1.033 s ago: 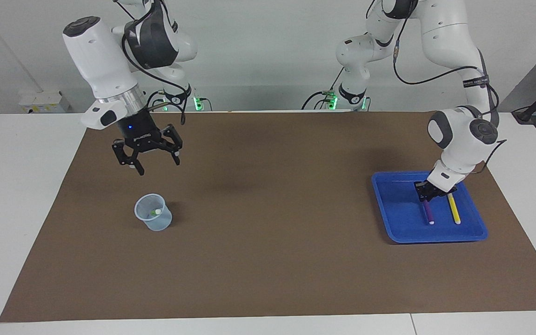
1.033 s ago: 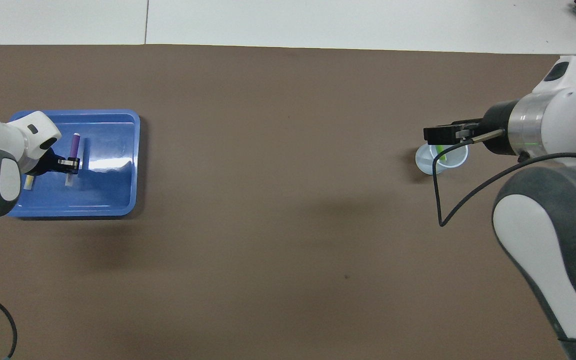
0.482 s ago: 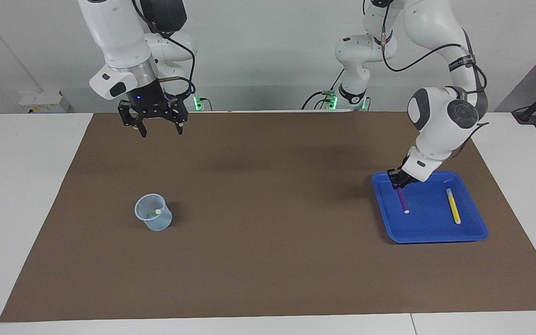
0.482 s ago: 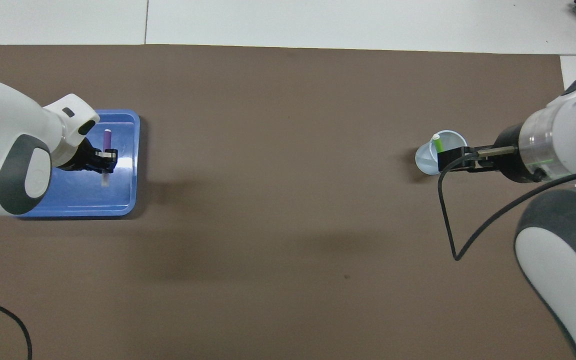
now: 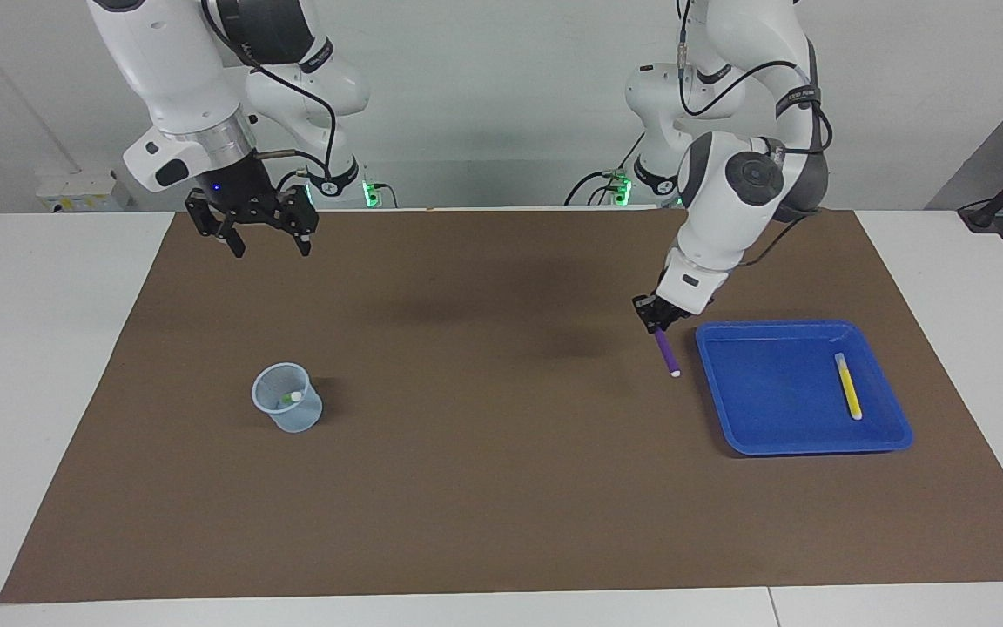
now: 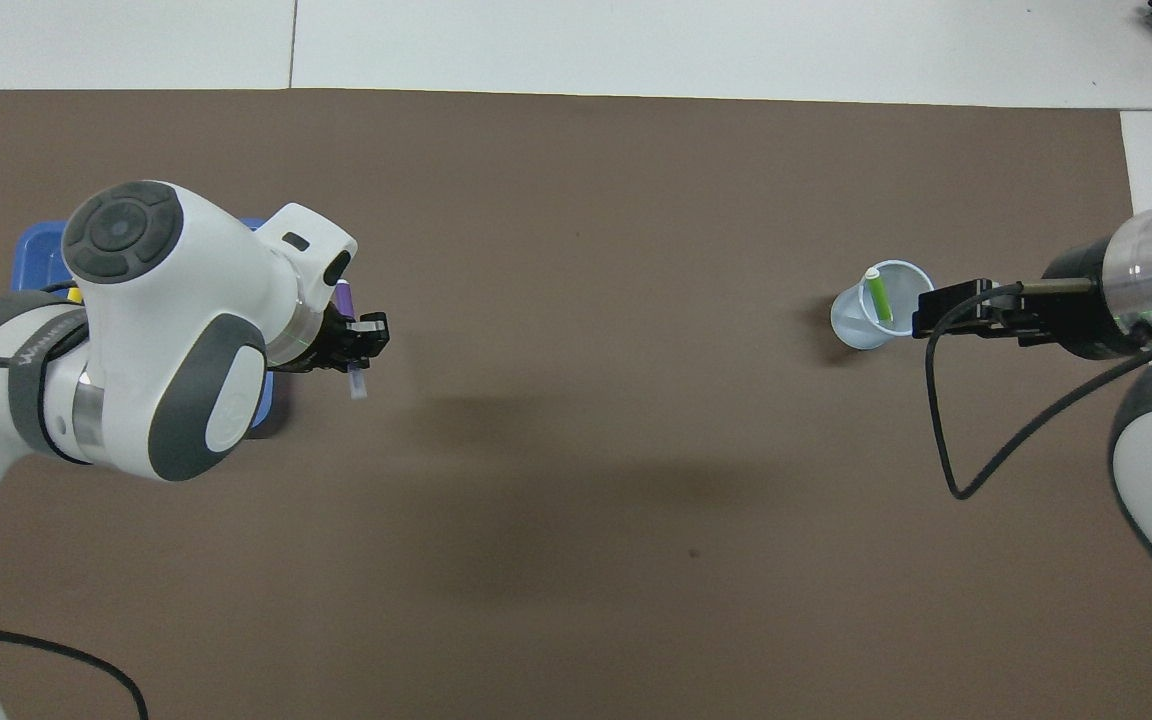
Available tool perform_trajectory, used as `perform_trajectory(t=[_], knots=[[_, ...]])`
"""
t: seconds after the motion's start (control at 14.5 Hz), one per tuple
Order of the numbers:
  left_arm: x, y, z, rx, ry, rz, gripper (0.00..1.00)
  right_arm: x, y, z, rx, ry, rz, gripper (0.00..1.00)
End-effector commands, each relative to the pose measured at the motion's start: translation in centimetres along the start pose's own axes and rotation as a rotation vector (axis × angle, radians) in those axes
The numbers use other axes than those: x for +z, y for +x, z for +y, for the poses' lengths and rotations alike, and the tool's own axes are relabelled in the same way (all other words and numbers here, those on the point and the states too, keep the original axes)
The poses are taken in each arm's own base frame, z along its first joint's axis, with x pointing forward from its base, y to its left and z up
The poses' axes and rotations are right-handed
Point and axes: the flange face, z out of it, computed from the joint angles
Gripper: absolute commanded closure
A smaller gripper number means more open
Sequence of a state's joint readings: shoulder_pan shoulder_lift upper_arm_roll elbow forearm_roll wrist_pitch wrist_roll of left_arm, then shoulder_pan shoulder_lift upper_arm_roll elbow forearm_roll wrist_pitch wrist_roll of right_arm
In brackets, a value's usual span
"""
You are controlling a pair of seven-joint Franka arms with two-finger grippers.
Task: Transfer and insert pens with both arms
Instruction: 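Carry the purple pen toward the right gripper at center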
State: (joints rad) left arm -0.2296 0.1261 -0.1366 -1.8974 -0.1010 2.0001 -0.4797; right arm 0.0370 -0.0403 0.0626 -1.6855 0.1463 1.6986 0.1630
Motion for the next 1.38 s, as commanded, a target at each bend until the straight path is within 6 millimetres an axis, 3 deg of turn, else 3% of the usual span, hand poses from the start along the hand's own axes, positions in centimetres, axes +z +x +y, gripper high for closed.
perform_trajectory(t=[0.0,0.21,0.41,0.62,0.96,1.31], knots=[[-1.0,-2.9,3.7,-0.052,-0.060,-0.019,1.00,0.9,0.5,-0.7,0.090,0.139,-0.046,0.00],[-1.3,-6.3,9.2,-0.079,-0.109,-0.010,1.00,2.1,1.9,-3.2,0.215,0.288,-0.031,0.00],[-1.1,-9.0,13.8,-0.116,-0.169,0.035,1.00,6.3,3.4,-7.7,0.287,0.400,-0.076,0.00],[-1.1,-12.0,17.8,-0.159,-0.244,0.080,1.00,12.4,4.6,-11.4,0.294,0.425,-0.134,0.00],[-1.7,-15.1,21.3,-0.178,-0.331,0.117,1.00,14.3,4.8,-12.8,0.283,0.464,-0.146,0.00],[-2.2,-14.6,22.4,-0.174,-0.399,0.163,1.00,15.3,3.5,-12.6,-0.002,0.455,-0.120,0.01]])
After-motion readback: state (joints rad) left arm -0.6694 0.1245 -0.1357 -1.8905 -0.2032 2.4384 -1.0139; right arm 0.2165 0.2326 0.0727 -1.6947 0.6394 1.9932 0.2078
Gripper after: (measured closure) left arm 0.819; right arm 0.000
